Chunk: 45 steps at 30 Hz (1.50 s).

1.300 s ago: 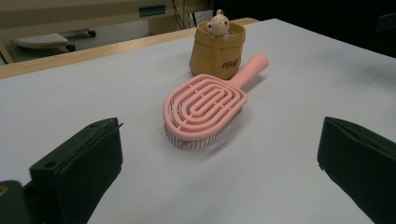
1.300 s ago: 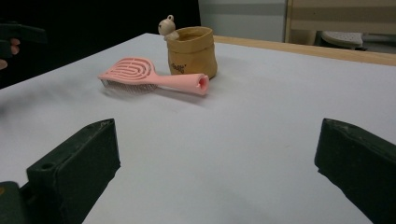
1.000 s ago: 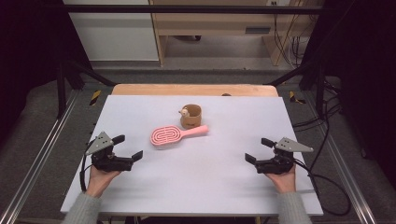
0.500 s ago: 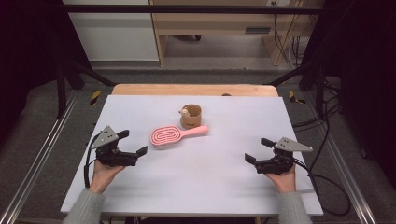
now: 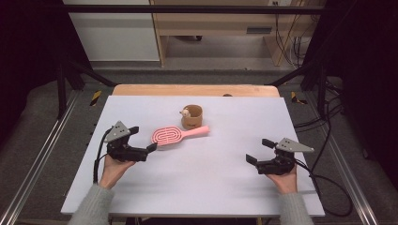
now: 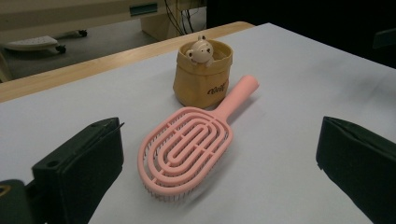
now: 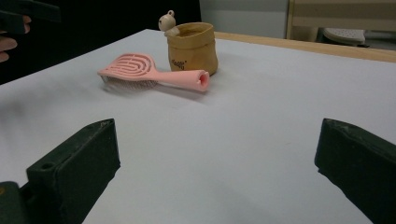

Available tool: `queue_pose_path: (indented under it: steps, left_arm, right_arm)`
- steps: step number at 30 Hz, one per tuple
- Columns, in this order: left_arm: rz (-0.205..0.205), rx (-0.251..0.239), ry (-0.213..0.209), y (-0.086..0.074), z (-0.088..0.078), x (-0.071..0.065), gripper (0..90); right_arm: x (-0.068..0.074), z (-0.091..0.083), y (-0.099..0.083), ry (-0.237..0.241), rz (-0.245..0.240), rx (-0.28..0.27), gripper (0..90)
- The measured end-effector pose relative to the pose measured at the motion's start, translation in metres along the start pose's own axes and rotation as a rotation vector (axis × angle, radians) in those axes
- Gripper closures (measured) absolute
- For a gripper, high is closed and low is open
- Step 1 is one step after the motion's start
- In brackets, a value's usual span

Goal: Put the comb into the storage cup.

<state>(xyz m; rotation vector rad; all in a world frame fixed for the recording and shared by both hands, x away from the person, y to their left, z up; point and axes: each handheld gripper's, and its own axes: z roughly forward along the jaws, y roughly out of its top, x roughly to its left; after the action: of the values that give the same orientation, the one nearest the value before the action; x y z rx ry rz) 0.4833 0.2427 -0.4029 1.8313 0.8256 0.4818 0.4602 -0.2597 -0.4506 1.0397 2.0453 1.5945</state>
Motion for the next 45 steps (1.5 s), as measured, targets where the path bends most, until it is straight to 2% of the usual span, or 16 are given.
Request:
queue_pose_path:
  steps: [16, 21, 37, 40, 45]
  left_arm:
    - [-0.007, 0.037, 0.022, 0.01, 0.027, -0.007, 6.9]
    - [0.004, 0.051, 0.021, 0.012, 0.036, -0.009, 10.8]
    - [0.006, 0.087, 0.027, 0.015, 0.06, -0.014, 35.8]
    - [-0.008, 0.09, 0.024, 0.015, 0.065, -0.014, 40.3]
    - [-0.007, 0.098, 0.028, 0.016, 0.073, -0.015, 47.7]
  right_arm:
    - [0.0, 0.0, 0.0, -0.003, 0.0, 0.002, 0.4]
    - [0.0, 0.0, 0.0, -0.003, -0.001, 0.005, 0.4]
    - [0.0, 0.001, 0.0, -0.004, 0.001, 0.006, 0.4]
    - [0.0, 0.001, -0.001, -0.004, -0.003, 0.009, 0.4]
    - [0.0, 0.001, 0.0, -0.004, -0.002, 0.009, 0.4]
